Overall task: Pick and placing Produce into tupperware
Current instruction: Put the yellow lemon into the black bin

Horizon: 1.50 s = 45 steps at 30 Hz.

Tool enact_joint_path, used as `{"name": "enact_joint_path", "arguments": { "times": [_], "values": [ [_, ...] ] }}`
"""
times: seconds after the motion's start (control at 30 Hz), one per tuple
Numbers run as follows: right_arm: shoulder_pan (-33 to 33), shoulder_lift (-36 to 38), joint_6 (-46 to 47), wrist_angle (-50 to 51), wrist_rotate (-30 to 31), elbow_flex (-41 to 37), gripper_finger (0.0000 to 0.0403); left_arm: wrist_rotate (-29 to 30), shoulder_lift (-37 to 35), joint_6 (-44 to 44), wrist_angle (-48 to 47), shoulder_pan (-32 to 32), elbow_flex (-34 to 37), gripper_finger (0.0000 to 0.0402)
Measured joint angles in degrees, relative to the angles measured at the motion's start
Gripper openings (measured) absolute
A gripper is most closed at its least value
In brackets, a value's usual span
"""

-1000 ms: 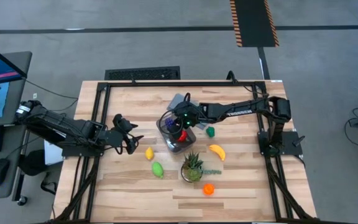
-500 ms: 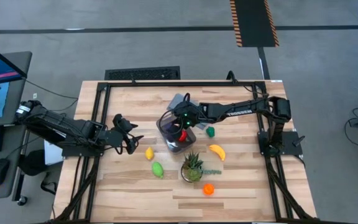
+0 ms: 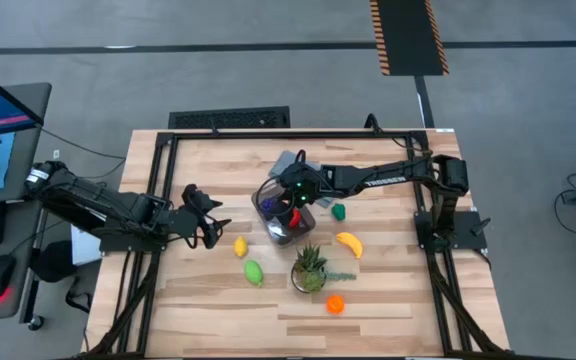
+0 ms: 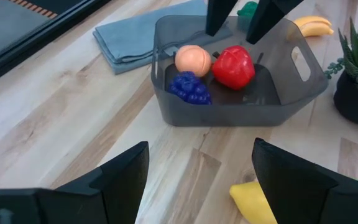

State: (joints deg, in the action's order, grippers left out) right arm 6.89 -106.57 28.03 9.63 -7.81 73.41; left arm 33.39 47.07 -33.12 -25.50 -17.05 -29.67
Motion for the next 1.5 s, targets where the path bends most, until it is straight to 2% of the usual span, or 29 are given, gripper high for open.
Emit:
{"name": "enact_joint_path", "arguments": {
  "times": [0.27, 0.6, 0.8, 1.07, 1.23, 1.5],
  "values": [
    [-0.54, 4.1, -0.85, 1.96, -0.09, 0.08, 0.0302, 0.0, 0.02, -0.44, -0.48, -1.47, 0.0, 0.0273],
    [-1.69, 13.66, -5.25, 6.72, 1.25, 0.02, 0.0302, -5.89, 0.02, 0.22, -0.83, -1.89, 0.02, 0.0273],
    [-3.36, 19.26, -7.61, 13.86, 6.32, 0.03, 0.0302, -8.53, 0.2, 0.5, -1.93, -2.59, 0.02, 0.0273],
    [-7.23, 25.39, -8.57, 26.18, 17.69, -0.21, 0.0302, -9.23, 4.26, 0.63, -1.93, -3.27, 0.02, 0.0273],
    [-10.19, 31.67, -5.89, 23.28, 21.78, -7.4, 0.0302, -9.09, 7.73, 1.07, 0.58, -3.27, 0.02, 0.0273],
    [-17.93, 45.22, 2.13, 13.69, 29.59, -25.15, 0.0302, -8.71, 8.39, 1.53, 0.26, -3.25, 0.02, 0.0273]
  ]
}}
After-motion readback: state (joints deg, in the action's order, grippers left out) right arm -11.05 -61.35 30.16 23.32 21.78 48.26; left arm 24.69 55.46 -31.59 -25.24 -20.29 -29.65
